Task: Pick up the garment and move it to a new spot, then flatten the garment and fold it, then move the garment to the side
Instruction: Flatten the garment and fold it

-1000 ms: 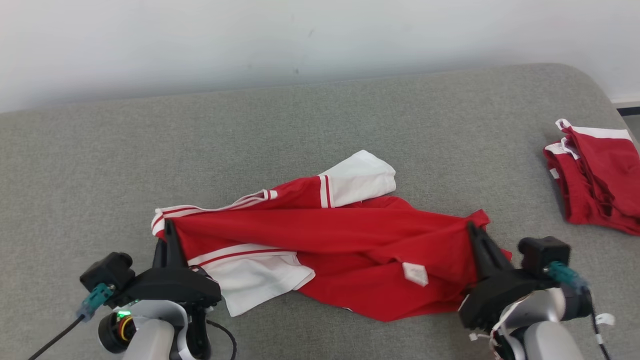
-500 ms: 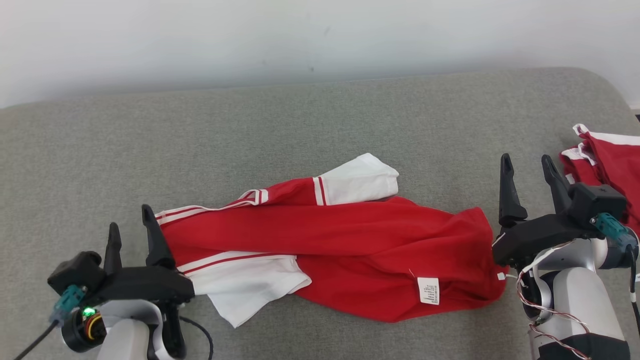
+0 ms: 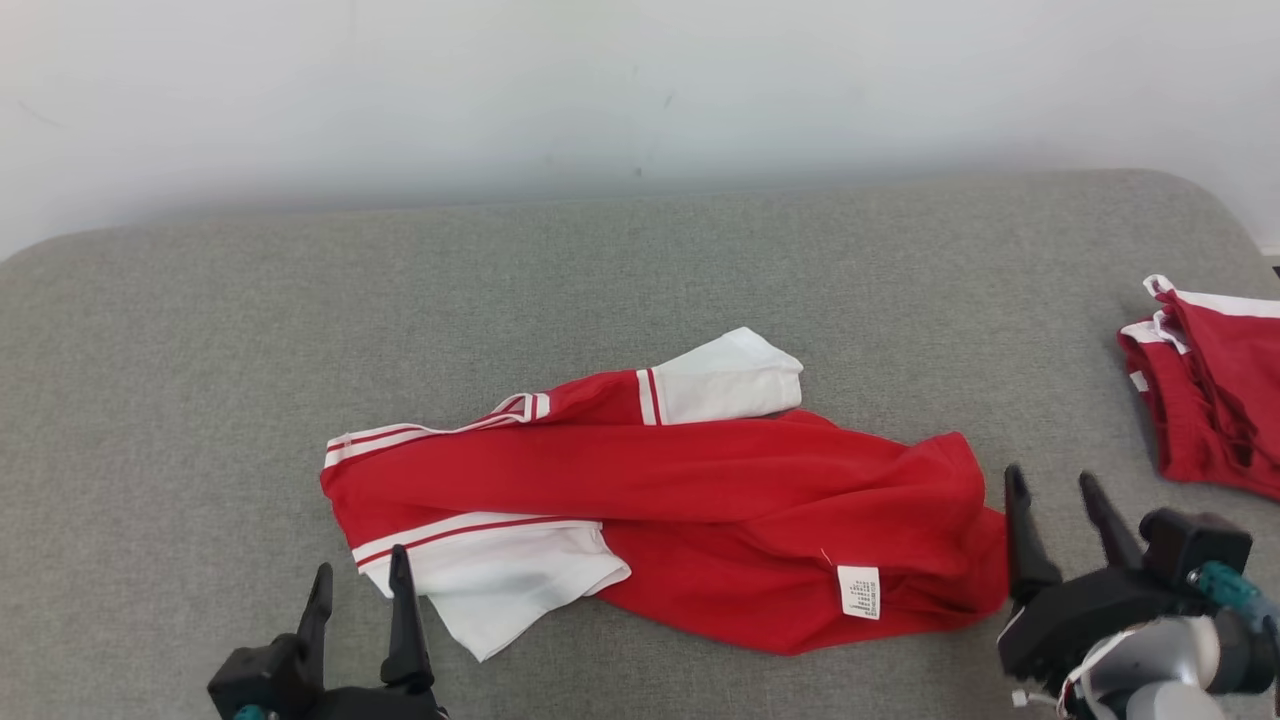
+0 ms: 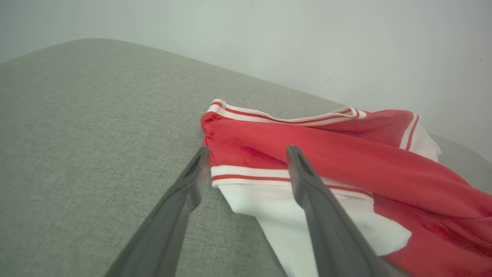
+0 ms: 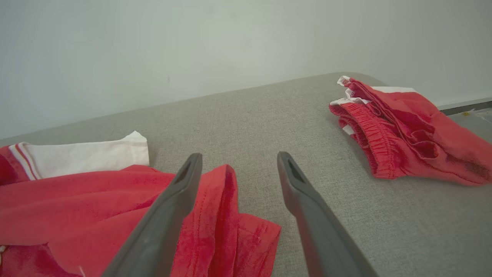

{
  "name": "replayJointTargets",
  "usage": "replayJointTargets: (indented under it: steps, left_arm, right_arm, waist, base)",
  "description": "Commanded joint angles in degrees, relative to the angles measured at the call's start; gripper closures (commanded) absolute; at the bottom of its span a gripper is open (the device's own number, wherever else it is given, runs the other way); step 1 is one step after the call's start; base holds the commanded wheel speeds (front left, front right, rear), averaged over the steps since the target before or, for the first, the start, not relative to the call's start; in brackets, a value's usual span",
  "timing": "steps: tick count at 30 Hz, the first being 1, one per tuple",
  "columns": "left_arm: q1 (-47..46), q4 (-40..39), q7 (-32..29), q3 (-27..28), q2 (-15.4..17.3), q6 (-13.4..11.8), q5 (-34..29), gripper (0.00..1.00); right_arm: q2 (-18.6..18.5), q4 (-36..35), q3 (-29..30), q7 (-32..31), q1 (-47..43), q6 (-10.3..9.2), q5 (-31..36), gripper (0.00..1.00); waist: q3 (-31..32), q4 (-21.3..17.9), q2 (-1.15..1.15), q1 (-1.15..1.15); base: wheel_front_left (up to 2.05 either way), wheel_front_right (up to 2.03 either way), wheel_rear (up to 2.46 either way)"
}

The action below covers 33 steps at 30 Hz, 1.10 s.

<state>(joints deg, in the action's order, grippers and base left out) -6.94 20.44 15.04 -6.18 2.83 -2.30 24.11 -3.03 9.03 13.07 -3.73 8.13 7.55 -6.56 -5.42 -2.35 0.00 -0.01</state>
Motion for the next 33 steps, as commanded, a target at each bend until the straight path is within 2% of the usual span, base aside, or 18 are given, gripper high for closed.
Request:
replayJointTargets:
  steps: [1, 5, 11, 20, 27, 28, 29, 30, 31, 33]
  left_arm:
    - [0.67, -0.92, 0.18, -0.15, 0.16, -0.13, -1.01, 0.0]
    - [3.82, -7.99, 0.18, -1.33, 0.56, -0.02, -6.34, 0.0]
    - [8.63, -17.39, 0.18, -1.77, 0.76, 1.78, -13.45, 0.0]
    - [12.32, -19.89, 0.18, -0.04, 0.75, 3.02, -16.75, 0.0]
    - [12.38, -19.74, 0.18, 0.52, 0.54, 3.57, -17.47, 0.0]
    - [12.22, -19.75, 0.18, 0.57, 0.52, 3.63, -17.54, 0.0]
    - [12.03, -19.76, 0.18, 0.64, 0.5, 3.68, -17.6, 0.0]
    - [11.87, -19.74, 0.18, 0.7, 0.49, 3.61, -17.65, 0.0]
    - [11.75, -19.64, 0.18, 0.77, 0.46, 3.64, -17.61, 0.0]
    - [11.54, -19.47, 0.18, 0.86, 0.4, 3.71, -17.66, 0.0]
  right_arm:
    - [0.24, 0.05, -0.21, -0.41, -0.82, -0.15, -0.61, 0.0]
    - [0.21, 0.54, -1.69, -4.18, -2.38, -0.15, -3.15, 0.0]
    - [0.22, 0.47, -3.6, -10.76, -1.15, -0.15, -5.0, 0.0]
    - [-0.15, 3.12, -2.06, -15.86, 2.61, -0.15, -4.93, 0.0]
    - [-0.79, 5.89, -0.86, -16.58, 5.0, -0.15, -5.7, 0.0]
    - [-0.91, 6.24, -0.94, -16.61, 5.39, -0.15, -5.92, 0.04]
    - [-0.98, 6.56, -1.07, -16.67, 5.69, -0.15, -6.12, 0.45]
    - [-1.03, 6.81, -1.15, -16.61, 5.97, -0.15, -6.28, 0.63]
    - [-1.13, 6.99, -1.42, -16.65, 6.2, -0.15, -6.49, 1.0]
    - [-1.47, 7.19, -1.8, -16.67, 6.73, -0.15, -6.99, 1.0]
  waist:
    - [0.18, -0.21, 0.0, 0.01]
    - [0.48, -0.43, 0.0, 0.01]
    - [0.39, 0.25, 0.0, 0.01]
    - [-0.12, 2.25, 0.0, 0.01]
    - [-0.89, 3.21, 0.0, 0.01]
    - [-1.07, 3.28, 0.0, 0.01]
    - [-1.26, 3.34, 0.0, 0.01]
    - [-1.4, 3.39, 0.0, 0.01]
    - [-1.6, 3.42, 0.0, 0.01]
    - [-1.89, 3.47, 0.0, 0.01]
  base:
    - [0.0, 0.0, 0.0]
    - [0.0, 0.0, 0.0]
    - [0.0, 0.0, 0.0]
    - [0.0, 0.0, 0.0]
    - [0.0, 0.0, 0.0]
    - [0.0, 0.0, 0.0]
    - [0.0, 0.0, 0.0]
    - [0.0, 0.0, 0.0]
    - [0.0, 0.0, 0.0]
    - [0.0, 0.0, 0.0]
